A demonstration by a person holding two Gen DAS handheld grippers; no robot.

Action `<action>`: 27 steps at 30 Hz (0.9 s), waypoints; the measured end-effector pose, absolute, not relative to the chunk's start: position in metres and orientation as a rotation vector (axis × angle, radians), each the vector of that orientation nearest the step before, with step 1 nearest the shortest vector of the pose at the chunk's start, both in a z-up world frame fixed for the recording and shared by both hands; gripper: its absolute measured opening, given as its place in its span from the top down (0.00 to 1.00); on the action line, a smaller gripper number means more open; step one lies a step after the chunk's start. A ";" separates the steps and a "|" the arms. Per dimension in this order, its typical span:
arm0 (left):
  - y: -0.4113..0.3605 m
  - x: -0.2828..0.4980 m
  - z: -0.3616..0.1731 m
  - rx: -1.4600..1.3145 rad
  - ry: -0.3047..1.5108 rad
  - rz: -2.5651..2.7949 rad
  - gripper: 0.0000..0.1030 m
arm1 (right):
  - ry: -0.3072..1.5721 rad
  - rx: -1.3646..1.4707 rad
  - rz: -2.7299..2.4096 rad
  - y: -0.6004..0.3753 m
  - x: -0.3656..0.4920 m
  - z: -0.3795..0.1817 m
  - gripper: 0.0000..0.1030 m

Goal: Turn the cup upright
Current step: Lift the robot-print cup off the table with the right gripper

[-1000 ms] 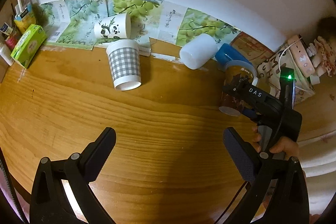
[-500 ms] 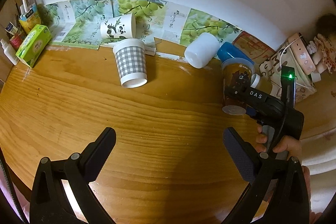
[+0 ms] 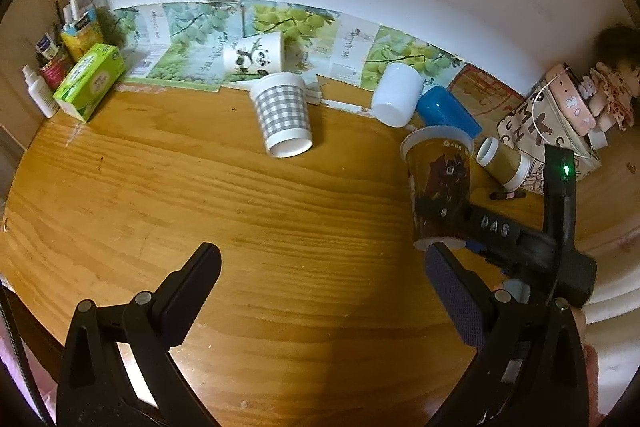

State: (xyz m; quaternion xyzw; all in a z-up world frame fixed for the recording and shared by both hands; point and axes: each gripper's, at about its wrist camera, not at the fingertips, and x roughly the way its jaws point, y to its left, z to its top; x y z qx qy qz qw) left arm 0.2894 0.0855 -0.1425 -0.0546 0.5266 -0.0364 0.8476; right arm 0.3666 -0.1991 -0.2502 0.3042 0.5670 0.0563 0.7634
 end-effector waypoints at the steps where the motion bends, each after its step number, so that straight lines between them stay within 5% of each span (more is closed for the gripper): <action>1: 0.087 0.287 -0.142 -0.117 1.109 -0.077 0.01 | 1.234 0.653 0.131 -0.189 0.362 -0.249 0.38; 27: 0.155 0.238 -0.167 -0.108 1.236 -0.205 0.01 | 1.348 0.634 0.154 -0.063 0.247 -0.263 0.38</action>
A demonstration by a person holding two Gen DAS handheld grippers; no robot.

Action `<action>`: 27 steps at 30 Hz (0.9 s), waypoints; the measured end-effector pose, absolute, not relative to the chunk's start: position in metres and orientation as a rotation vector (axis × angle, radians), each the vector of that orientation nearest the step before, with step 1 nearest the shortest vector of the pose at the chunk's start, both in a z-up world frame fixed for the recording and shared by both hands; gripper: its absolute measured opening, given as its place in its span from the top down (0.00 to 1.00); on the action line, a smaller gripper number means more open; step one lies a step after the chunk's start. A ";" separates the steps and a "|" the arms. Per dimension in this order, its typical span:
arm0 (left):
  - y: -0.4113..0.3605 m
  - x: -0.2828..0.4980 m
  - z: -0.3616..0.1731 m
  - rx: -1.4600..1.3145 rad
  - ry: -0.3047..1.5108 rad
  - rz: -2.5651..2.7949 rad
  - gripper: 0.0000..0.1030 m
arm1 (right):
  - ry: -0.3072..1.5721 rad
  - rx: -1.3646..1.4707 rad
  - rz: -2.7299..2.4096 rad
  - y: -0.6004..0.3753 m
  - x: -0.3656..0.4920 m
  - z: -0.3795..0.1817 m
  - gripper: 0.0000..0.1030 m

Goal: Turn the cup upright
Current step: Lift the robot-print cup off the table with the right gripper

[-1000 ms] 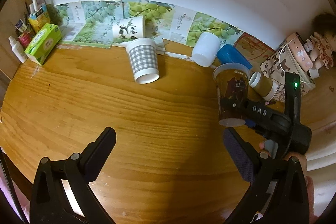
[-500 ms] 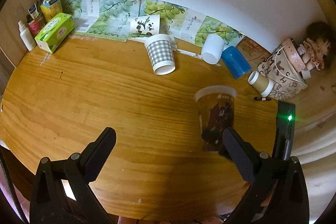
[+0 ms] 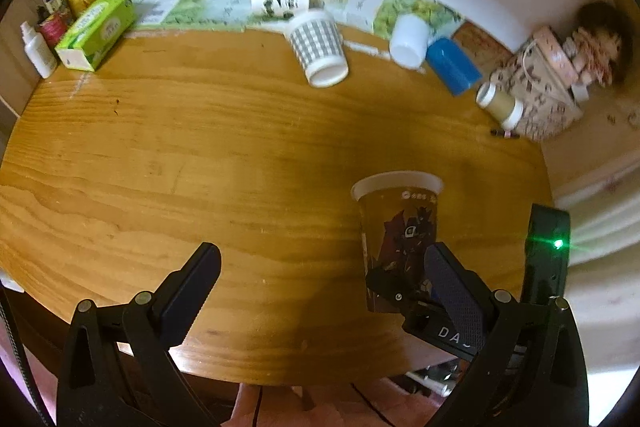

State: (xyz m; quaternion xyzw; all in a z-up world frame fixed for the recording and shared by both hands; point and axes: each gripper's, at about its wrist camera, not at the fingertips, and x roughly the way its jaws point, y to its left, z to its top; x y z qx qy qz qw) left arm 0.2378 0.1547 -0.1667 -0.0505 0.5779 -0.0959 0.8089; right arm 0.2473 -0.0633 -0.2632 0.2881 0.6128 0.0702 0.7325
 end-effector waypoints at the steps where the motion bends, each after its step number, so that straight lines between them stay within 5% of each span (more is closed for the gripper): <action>1: 0.154 0.237 -0.170 -0.095 1.246 -0.212 0.01 | 1.355 0.639 0.149 -0.062 0.245 -0.265 0.38; 21: 0.115 0.243 -0.207 0.014 1.404 -0.355 0.01 | 1.491 0.842 0.196 -0.071 0.219 -0.288 0.37; 27: 0.096 0.247 -0.215 0.051 1.435 -0.371 0.01 | 1.498 0.904 0.255 -0.085 0.215 -0.283 0.27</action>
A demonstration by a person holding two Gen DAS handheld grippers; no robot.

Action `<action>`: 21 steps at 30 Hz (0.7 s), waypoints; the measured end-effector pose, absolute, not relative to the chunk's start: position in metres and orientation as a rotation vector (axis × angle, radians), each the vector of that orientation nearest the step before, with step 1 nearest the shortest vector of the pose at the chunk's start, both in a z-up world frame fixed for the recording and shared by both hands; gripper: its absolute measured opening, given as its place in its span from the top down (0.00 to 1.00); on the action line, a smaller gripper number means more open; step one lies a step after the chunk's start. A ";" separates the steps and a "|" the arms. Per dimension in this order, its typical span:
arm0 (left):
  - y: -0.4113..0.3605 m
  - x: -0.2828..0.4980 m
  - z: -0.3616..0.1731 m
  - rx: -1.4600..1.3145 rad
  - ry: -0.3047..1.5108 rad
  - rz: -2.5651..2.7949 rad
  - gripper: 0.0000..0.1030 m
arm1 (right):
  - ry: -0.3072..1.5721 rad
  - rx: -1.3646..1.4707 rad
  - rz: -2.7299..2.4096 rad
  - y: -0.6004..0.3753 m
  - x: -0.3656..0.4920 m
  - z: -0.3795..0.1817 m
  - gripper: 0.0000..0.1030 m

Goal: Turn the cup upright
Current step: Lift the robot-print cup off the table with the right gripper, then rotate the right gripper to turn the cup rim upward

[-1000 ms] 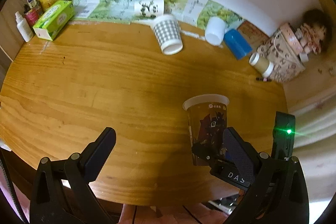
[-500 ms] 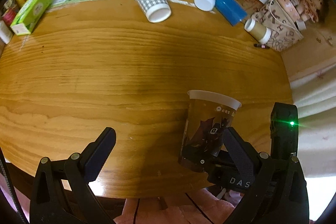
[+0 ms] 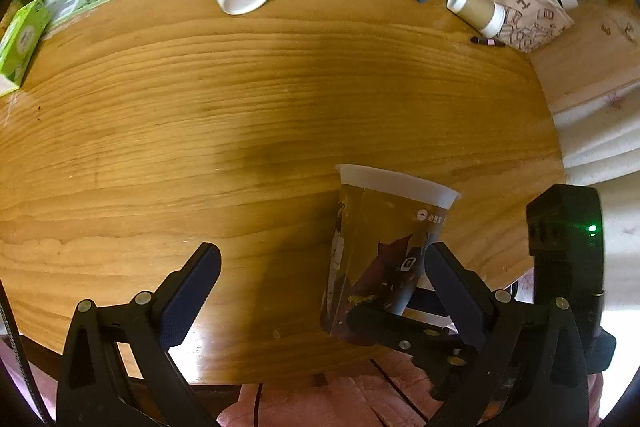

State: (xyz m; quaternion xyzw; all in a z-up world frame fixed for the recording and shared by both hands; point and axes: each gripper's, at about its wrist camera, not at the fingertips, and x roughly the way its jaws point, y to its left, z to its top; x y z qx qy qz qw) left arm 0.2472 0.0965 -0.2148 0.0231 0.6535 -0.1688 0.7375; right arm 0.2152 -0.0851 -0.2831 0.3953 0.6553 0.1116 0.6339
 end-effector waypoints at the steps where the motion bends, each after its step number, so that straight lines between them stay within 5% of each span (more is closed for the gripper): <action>1: 0.093 0.248 -0.216 0.056 1.439 -0.371 0.01 | 1.498 0.909 0.255 -0.089 0.214 -0.282 0.26; 21: 0.054 0.258 -0.248 0.051 1.554 -0.342 0.01 | 1.456 1.028 0.158 -0.175 0.179 -0.279 0.22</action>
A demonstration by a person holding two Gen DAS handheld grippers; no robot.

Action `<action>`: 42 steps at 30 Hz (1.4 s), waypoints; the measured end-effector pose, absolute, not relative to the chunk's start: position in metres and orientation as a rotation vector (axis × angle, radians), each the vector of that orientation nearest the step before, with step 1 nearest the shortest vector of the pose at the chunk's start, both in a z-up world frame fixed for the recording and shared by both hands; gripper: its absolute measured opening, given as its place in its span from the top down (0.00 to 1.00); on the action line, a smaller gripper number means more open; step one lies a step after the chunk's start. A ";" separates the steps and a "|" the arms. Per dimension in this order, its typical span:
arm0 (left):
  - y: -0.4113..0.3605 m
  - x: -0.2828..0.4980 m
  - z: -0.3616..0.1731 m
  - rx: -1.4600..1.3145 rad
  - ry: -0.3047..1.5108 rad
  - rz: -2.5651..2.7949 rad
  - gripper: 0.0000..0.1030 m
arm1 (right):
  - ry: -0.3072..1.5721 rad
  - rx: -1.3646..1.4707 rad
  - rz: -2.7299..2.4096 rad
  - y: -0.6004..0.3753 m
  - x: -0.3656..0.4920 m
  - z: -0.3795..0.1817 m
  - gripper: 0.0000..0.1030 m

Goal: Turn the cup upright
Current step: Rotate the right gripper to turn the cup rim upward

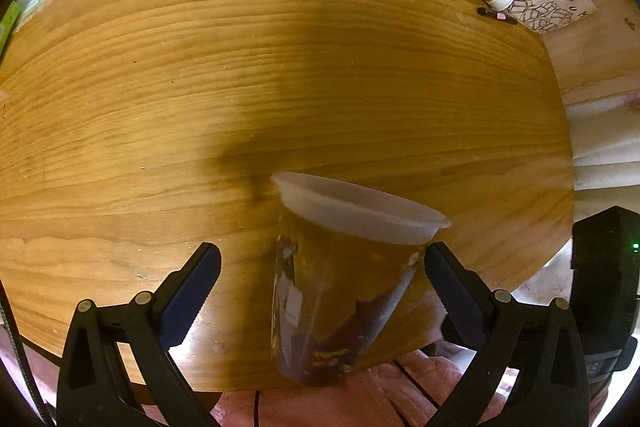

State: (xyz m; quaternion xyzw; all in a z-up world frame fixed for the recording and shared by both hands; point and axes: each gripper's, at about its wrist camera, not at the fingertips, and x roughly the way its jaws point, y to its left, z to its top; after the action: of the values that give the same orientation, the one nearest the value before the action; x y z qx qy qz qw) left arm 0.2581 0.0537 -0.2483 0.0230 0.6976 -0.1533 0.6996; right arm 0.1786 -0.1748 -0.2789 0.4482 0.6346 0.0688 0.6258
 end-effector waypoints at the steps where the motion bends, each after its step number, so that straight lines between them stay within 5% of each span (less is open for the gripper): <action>1: 0.053 0.259 -0.250 0.055 1.559 -0.334 0.01 | 1.452 1.028 0.158 -0.178 0.178 -0.279 0.22; 7: 0.051 0.263 -0.257 0.050 1.581 -0.306 0.04 | 1.446 1.028 0.160 -0.191 0.181 -0.277 0.22; 17: 0.052 0.264 -0.268 0.021 1.616 -0.276 0.23 | 1.446 1.008 0.180 -0.203 0.190 -0.273 0.22; 24: 0.051 0.262 -0.266 0.002 1.581 -0.258 0.23 | 1.431 0.970 0.180 -0.210 0.196 -0.268 0.22; 42: 0.051 0.262 -0.206 0.104 1.102 -0.277 0.23 | 1.386 0.867 0.223 -0.216 0.217 -0.254 0.22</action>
State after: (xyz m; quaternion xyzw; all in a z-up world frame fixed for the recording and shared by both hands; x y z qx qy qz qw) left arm 0.2625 0.0508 -0.2059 0.0492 0.5215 -0.1313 0.8416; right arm 0.2173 -0.2157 -0.2544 0.3860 0.6171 0.0994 0.6785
